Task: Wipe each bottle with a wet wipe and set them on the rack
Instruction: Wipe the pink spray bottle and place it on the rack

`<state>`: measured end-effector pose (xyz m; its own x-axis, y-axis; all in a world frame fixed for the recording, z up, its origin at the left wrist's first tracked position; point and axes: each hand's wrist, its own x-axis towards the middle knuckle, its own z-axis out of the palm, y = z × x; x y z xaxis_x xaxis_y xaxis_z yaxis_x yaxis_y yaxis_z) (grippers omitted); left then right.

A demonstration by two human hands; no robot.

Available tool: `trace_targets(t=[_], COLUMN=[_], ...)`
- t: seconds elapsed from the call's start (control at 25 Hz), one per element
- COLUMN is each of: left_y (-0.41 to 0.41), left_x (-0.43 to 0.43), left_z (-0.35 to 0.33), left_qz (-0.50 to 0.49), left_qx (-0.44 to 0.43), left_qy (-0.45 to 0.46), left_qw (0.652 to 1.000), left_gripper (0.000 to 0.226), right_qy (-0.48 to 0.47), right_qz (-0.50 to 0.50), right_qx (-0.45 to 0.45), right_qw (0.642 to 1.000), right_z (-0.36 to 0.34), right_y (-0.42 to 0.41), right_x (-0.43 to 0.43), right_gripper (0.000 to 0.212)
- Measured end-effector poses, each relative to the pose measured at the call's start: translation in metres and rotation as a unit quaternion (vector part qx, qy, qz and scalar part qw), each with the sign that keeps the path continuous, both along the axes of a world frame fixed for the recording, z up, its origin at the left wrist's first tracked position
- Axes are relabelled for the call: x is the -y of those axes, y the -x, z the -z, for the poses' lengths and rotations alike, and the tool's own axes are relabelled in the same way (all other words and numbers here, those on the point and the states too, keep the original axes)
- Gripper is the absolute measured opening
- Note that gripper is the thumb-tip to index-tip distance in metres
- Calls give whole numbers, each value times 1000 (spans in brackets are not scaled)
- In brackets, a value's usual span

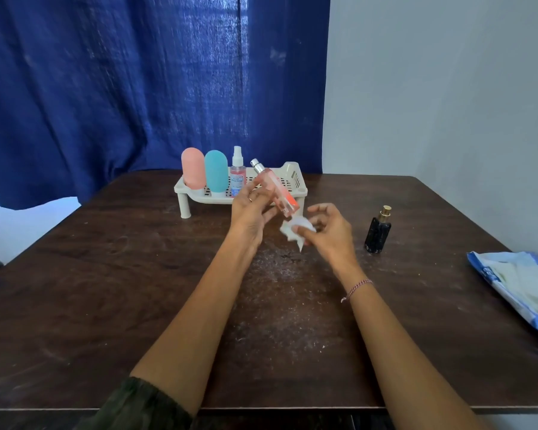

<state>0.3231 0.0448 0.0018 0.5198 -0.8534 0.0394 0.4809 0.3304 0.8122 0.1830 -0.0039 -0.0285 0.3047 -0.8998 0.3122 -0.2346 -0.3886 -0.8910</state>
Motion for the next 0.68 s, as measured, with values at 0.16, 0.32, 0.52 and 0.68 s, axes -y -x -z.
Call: trace_targets(t=[0.16,0.32,0.52,0.68], left_y=[-4,-6,-11,-10], left_x=[0,-1,2,2], left_z=[4,5,7,10], left_qz=[-44,-74,-97,-116], left_qx=[37,67,75,93], left_qy=[-9,-27,-47,-39], left_qw=[998,995,991,988], left_gripper=[34,34,33,35], right_qy=[40,104,168,161], right_qz=[-15,13,12,-8], right_qx=[-134,-38,-1,8], right_qw=[990,994,986,987], right_z=[5,4,-4,-14], right_y=[-2,-1,-15,-35], right_x=[-2,-5,-12,-11], right_gripper=[46,33,35,44])
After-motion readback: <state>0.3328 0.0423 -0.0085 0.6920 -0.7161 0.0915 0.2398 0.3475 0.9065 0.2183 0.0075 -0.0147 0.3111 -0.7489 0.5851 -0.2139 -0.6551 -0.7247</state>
